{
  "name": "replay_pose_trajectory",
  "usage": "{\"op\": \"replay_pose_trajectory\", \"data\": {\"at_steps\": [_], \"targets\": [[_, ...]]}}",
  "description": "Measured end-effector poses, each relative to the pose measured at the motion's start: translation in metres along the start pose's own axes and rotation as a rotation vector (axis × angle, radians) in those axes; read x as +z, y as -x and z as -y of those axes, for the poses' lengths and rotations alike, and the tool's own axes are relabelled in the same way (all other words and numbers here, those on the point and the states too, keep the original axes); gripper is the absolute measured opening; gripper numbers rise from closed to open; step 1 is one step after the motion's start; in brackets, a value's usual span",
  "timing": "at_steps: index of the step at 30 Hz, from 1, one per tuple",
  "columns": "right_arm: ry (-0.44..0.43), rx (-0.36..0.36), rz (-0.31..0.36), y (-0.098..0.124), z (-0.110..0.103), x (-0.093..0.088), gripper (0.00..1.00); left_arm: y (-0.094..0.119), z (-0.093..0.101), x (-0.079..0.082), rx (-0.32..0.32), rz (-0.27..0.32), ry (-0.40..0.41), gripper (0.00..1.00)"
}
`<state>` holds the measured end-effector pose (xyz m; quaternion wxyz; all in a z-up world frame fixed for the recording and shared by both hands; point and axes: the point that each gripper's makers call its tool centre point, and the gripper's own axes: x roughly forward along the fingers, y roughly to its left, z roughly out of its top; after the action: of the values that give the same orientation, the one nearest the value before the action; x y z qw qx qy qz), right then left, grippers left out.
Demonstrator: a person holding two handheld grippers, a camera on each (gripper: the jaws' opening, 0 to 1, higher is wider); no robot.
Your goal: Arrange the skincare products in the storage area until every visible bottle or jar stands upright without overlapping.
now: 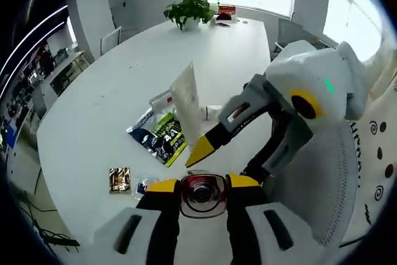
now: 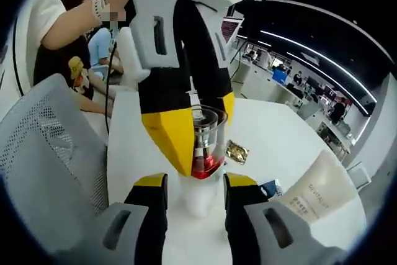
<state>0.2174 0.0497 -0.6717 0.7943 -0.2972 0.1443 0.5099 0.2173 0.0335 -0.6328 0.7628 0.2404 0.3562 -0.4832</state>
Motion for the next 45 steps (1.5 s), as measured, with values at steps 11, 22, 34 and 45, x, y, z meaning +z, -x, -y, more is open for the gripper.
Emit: {"op": "replay_pose_trajectory", "data": {"at_steps": [11, 22, 34, 45], "targets": [[0.057, -0.024, 0.002, -0.005, 0.001, -0.002, 0.34, -0.001, 0.007, 0.004, -0.044, 0.002, 0.045, 0.24], [0.001, -0.017, 0.022, -0.005, 0.006, -0.004, 0.32, -0.003, -0.003, 0.007, -0.045, 0.028, 0.084, 0.25], [-0.035, 0.068, 0.08, 0.001, 0.004, -0.008, 0.31, -0.005, 0.007, 0.015, -0.083, 0.121, 0.053, 0.25], [-0.063, 0.158, 0.162, 0.01, 0.0, -0.012, 0.31, -0.008, 0.026, 0.026, -0.189, 0.241, -0.102, 0.27]]}}
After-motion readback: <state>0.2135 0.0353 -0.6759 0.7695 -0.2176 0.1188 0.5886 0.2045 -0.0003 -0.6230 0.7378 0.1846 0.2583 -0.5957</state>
